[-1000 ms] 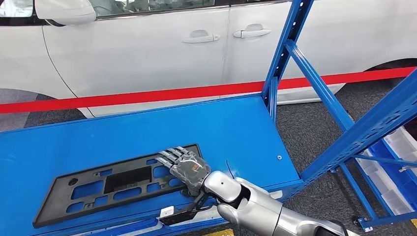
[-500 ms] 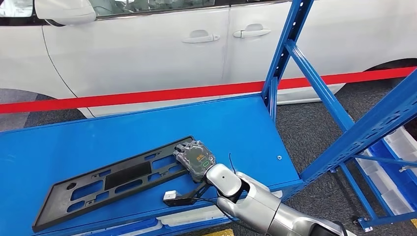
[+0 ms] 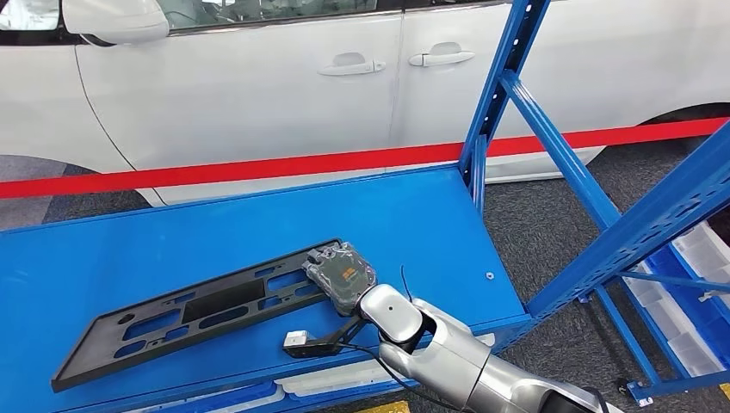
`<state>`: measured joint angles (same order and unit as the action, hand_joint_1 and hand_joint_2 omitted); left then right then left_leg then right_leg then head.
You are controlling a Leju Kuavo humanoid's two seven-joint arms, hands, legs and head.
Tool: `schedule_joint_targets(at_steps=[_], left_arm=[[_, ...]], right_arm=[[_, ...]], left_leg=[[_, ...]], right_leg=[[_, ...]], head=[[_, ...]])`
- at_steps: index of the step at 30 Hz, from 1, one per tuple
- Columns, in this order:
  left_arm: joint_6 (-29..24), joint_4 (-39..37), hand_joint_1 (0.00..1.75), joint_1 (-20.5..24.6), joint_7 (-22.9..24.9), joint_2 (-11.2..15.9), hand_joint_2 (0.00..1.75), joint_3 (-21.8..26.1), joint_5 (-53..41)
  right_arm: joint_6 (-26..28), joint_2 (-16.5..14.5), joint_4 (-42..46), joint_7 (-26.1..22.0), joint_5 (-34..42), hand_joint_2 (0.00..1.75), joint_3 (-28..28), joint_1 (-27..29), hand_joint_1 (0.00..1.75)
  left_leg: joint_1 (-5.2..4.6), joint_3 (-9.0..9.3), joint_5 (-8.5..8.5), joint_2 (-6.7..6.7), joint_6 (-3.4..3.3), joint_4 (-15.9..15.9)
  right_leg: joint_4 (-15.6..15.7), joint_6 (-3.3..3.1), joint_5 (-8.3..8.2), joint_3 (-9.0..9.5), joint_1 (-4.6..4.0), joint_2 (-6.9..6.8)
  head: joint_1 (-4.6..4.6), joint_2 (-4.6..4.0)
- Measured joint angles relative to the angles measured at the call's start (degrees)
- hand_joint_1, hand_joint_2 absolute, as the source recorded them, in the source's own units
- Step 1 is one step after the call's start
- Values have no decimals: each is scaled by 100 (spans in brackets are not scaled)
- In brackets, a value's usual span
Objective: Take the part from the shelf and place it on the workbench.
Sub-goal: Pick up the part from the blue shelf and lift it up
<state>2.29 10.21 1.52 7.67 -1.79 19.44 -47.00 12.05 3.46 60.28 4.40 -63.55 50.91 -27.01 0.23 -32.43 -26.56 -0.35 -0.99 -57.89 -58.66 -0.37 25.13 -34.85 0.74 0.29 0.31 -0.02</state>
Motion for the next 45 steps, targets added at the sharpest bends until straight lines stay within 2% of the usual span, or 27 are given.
schedule_joint_targets(at_steps=[1, 14, 18, 23, 25, 28, 29, 30, 31, 33, 34, 35, 36, 37, 39, 40, 43, 44, 45], left_arm=[[15, 0, 0, 0, -9, -3, 175, 26, 27], [-19, 0, 0, -8, -112, -27, 175, 270, 108], [-163, 0, 0, -24, -107, -36, 175, 291, 38], [-230, 0, 0, -24, -46, -36, 175, 369, 36], [-236, 0, 0, -24, -37, -31, 175, 389, 34], [-252, 0, 0, -24, -33, -20, 175, 415, 24], [-256, 0, 0, -22, -33, -20, 175, 423, 20], [-258, 0, 0, -19, -33, -22, 175, 428, 15], [-260, 0, 0, -17, -33, -25, 175, 431, 8], [-259, 0, 0, -16, -26, -27, 175, 438, -23], [-257, 0, 0, -17, -19, -26, 175, 443, -37], [-256, 0, 0, -17, -11, -26, 175, 449, -50], [-254, 0, 0, -18, -4, -25, 175, 455, -55], [-252, 0, 0, -17, 0, -25, 175, 461, -58], [-251, 1, 0, -10, 2, -14, 175, 469, -61], [-251, 1, 0, -8, 2, -9, 175, 473, -61], [-247, 0, 0, -10, 2, -3, 175, 486, -66], [-246, 0, 0, -13, 0, -5, 175, 492, -68], [-244, 0, 0, -14, -1, -7, 175, 500, -71]], right_arm=[[-10, -1, 8, -16, 0, 175, -9, 3, 175], [284, 61, 340, -380, 209, 175, -245, 265, 175], [527, 268, 1016, -764, 474, 175, -485, 495, 175], [391, 483, 2162, -1101, 977, 175, -952, 628, 175], [382, 525, 2426, -1145, 1014, 175, -1042, 655, 175], [406, 602, 2778, -1291, 1094, 175, -1119, 720, 175], [412, 641, 2906, -1353, 1121, 175, -1130, 738, 175], [413, 685, 3040, -1414, 1140, 175, -1135, 751, 175], [408, 734, 3162, -1468, 1154, 175, -1137, 766, 175], [365, 827, 3370, -1545, 1190, 175, -1137, 804, 175], [333, 868, 3444, -1575, 1217, 175, -1137, 823, 175], [296, 903, 3503, -1607, 1251, 175, -1137, 838, 175], [266, 931, 3552, -1634, 1282, 175, -1137, 847, 175], [245, 953, 3596, -1656, 1310, 175, -1137, 851, 175], [228, 981, 3680, -1678, 1340, 175, -1136, 855, 175], [228, 991, 3717, -1682, 1348, 175, -1134, 856, 175], [225, 1007, 3793, -1686, 1357, 175, -1133, 857, 175], [222, 1008, 3807, -1686, 1357, 175, -1132, 856, 175], [215, 1009, 3821, -1694, 1366, 175, -1132, 856, 175]], left_leg=[[0, 0, 0, 0, 0, 0], [0, -1, -1, 0, 0, -1], [0, -11, -1, -1, 0, -1], [-1, -13, -2, 0, 0, -1], [-11, -21, -8, 0, -32, -25], [-3, -14, 57, 6, -107, 15], [13, 1, 103, 16, -130, 75], [29, 11, 149, 29, -156, 131], [45, 13, 183, 42, -174, 170], [41, -34, 206, 51, -188, 158], [43, -71, 211, 53, -182, 132], [48, -111, 217, 55, -172, 99], [57, -156, 222, 56, -159, 59], [68, -203, 224, 55, -137, 10], [77, -286, 224, 44, -62, -87], [73, -312, 228, 35, -14, -129], [62, -358, 281, 12, 123, -157], [72, -394, 233, 12, 158, -192], [86, -450, 92, 14, 184, -310]], right_leg=[[0, 0, 0, 0, 0, 0], [1, 0, 0, -4, -2, 2], [0, 0, 0, -13, -1, 1], [2, 0, 0, -16, -1, 2], [17, 33, -17, -10, 25, 2], [40, 119, -47, -3, 47, 0], [-1, 135, 15, -16, 46, -2], [-130, 145, 150, -62, 45, -4], [-374, 146, 356, -146, 45, -6], [-1083, 157, 792, -393, 55, -6], [-1358, 168, 905, -470, 63, -7], [-1458, 182, 914, -464, 76, -11], [-1336, 197, 823, -350, 94, -15], [-1011, 214, 675, -131, 117, -22], [-389, 215, 494, 242, 126, -12], [-224, 190, 460, 328, 119, 1], [-201, 48, 406, 270, 92, 24], [-196, -8, 369, 233, 93, 18], [-181, -68, 321, 188, 96, 9]], head=[[0, 0], [0, 0], [0, 0], [-1, 0], [-1, 0], [-1, 0], [0, 0], [1, 0], [2, 0], [2, 0], [1, 0], [1, 0], [1, 0], [1, 0], [1, 1], [-1, 1], [-2, 0], [-1, 0], [-1, 0]])
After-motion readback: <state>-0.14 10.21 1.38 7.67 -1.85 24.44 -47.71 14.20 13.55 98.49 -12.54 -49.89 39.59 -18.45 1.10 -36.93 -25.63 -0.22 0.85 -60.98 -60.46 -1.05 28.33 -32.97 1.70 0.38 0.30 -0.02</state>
